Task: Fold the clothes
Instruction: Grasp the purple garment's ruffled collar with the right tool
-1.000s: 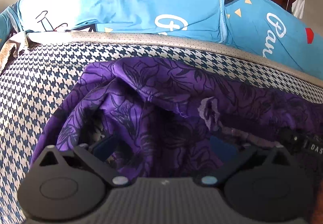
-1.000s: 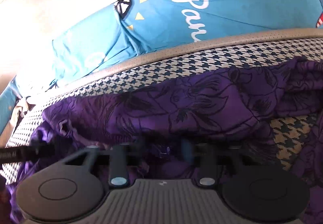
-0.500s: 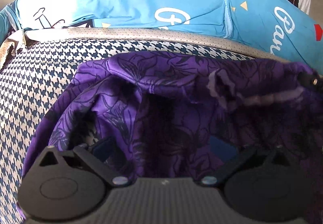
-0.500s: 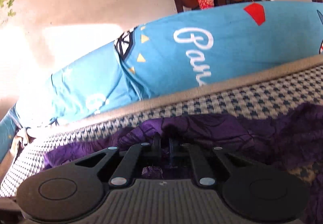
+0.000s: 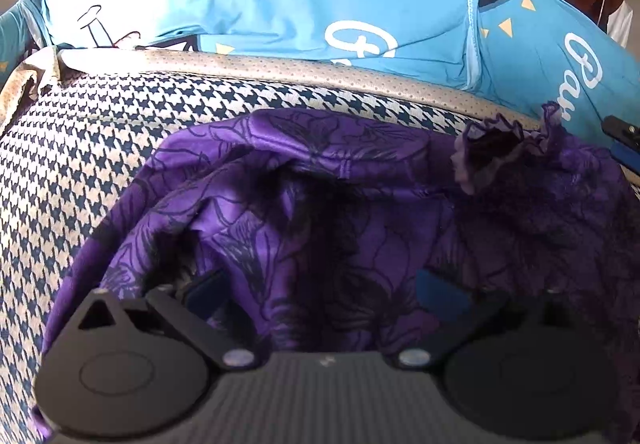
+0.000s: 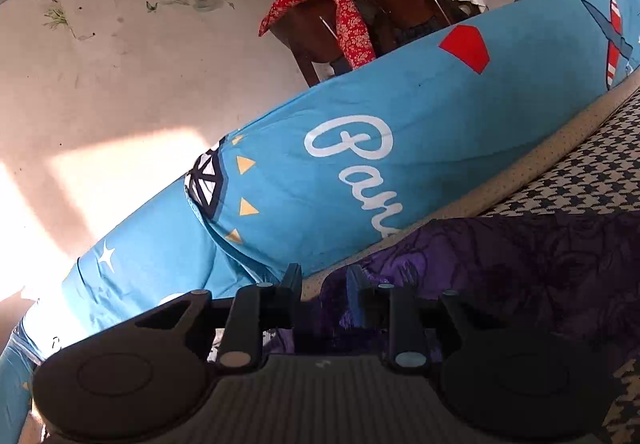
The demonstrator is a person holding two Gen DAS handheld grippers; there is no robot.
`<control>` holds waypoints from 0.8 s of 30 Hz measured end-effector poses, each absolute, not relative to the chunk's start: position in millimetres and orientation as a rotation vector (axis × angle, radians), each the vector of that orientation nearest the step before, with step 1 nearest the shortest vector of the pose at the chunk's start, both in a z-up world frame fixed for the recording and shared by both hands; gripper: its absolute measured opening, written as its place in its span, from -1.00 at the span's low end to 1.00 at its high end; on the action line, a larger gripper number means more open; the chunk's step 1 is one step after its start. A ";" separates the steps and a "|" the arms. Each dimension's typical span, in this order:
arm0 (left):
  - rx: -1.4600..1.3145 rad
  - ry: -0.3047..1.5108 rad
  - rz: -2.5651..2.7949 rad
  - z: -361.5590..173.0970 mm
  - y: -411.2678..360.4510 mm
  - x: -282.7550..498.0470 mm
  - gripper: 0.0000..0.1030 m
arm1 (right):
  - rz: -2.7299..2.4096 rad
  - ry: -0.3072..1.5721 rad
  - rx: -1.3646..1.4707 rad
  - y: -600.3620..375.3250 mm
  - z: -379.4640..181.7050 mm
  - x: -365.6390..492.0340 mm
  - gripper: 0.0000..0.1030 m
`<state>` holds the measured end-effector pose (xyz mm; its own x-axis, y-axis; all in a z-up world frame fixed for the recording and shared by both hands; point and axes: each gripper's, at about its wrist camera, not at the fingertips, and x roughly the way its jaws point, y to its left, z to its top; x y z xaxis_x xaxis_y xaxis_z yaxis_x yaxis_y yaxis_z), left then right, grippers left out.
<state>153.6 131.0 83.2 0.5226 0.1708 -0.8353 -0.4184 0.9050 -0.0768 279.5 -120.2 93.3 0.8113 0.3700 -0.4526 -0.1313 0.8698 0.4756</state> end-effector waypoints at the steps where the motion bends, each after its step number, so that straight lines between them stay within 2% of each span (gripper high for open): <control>1: -0.284 0.959 0.363 83.2 132.2 153.8 1.00 | 0.282 0.571 0.448 -121.4 92.4 278.8 -0.50; 12: -0.298 0.943 0.429 78.7 149.6 166.0 1.00 | 0.409 0.646 0.358 -104.9 80.9 275.4 -0.50; 16: -0.314 0.959 0.433 75.6 153.6 170.1 1.00 | 0.426 0.672 0.388 -100.8 77.6 279.5 -0.33; 24: -0.330 0.959 0.451 77.6 160.1 170.1 1.00 | 0.582 0.705 0.389 -62.5 79.5 276.5 -0.32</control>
